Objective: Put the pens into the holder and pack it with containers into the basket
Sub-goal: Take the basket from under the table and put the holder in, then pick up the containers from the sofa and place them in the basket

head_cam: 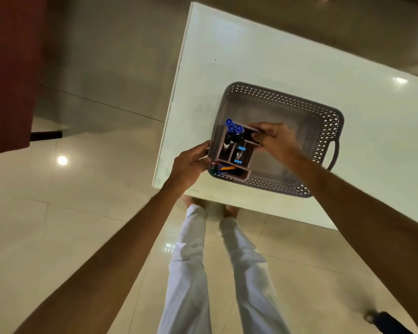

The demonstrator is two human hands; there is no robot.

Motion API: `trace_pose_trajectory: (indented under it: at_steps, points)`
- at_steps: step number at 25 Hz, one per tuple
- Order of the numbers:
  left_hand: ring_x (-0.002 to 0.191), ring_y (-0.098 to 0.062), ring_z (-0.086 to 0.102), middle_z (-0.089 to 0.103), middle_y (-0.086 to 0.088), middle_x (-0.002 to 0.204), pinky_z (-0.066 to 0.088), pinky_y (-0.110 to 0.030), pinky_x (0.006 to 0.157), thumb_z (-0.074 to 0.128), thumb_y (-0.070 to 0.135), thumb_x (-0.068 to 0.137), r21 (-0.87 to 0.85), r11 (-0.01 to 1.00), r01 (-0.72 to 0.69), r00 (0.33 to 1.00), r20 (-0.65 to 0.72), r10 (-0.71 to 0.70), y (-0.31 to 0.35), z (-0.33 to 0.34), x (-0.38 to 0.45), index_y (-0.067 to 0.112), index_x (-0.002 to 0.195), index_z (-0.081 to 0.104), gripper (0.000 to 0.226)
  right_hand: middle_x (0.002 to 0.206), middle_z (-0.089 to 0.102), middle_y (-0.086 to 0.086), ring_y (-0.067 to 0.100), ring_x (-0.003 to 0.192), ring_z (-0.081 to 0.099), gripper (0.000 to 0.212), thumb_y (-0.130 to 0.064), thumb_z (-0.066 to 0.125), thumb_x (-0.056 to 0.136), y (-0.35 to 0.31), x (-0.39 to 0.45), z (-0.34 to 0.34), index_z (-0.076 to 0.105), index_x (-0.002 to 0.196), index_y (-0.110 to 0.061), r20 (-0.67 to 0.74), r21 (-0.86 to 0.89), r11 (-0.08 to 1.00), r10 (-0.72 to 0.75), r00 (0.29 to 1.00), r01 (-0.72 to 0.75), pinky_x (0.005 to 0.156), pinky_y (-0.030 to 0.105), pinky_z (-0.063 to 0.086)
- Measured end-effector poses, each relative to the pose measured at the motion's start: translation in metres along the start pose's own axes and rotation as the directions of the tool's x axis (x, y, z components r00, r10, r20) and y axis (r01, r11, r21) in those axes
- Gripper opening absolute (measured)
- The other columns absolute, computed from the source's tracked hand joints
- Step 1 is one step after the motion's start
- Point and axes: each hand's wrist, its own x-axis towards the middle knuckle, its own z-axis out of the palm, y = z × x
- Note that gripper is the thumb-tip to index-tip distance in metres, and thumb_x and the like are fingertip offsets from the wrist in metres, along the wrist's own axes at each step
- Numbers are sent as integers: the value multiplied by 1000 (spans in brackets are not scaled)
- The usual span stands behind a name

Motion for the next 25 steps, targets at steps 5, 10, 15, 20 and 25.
trace_pose_trajectory:
  at_steps: [5, 10, 15, 20, 25]
  points:
    - [131, -14, 66, 73, 8, 137, 53, -49, 112, 70, 9, 99, 72, 997, -17, 1000, -22, 19, 8, 0, -2, 34, 144, 64, 52, 125, 73, 6, 23, 112, 72, 35, -9, 61, 103, -4, -2, -8, 65, 138, -15, 92, -37, 999, 25, 995, -22, 89, 28, 61]
    - [139, -18, 60, 65, -2, 148, 47, -34, 116, 62, 15, 106, 273, 956, -106, 989, -67, 129, 56, -25, -44, 29, 150, 58, 46, 142, 62, 18, 36, 99, 73, 50, -13, 59, 103, -56, -42, -32, 48, 151, -11, 63, -380, 918, -97, 993, 114, 87, 34, 55]
    - [130, -3, 60, 67, 2, 145, 44, -23, 114, 64, 17, 104, 481, 829, -284, 927, -84, 366, 157, -81, -128, 25, 149, 57, 46, 125, 72, 12, 34, 111, 70, 41, -39, 52, 105, -163, -107, -100, 59, 140, -19, 21, -559, 798, -257, 966, 224, 87, 38, 54]
    - [133, -10, 63, 69, 2, 139, 42, -18, 103, 66, 17, 103, 617, 695, -369, 836, -106, 538, 264, -119, -241, 22, 147, 57, 46, 126, 73, 4, 30, 119, 66, 54, -65, 44, 101, -264, -208, -156, 63, 133, -26, -108, -557, 785, -392, 914, 271, 93, 44, 53]
    - [140, -14, 56, 62, -1, 150, 39, -22, 105, 66, 28, 104, 623, 676, -394, 774, -172, 610, 316, -136, -337, 25, 152, 52, 50, 123, 71, 13, 38, 110, 67, 45, -50, 47, 102, -325, -288, -172, 60, 133, -20, -77, -600, 694, -547, 834, 399, 84, 45, 54]
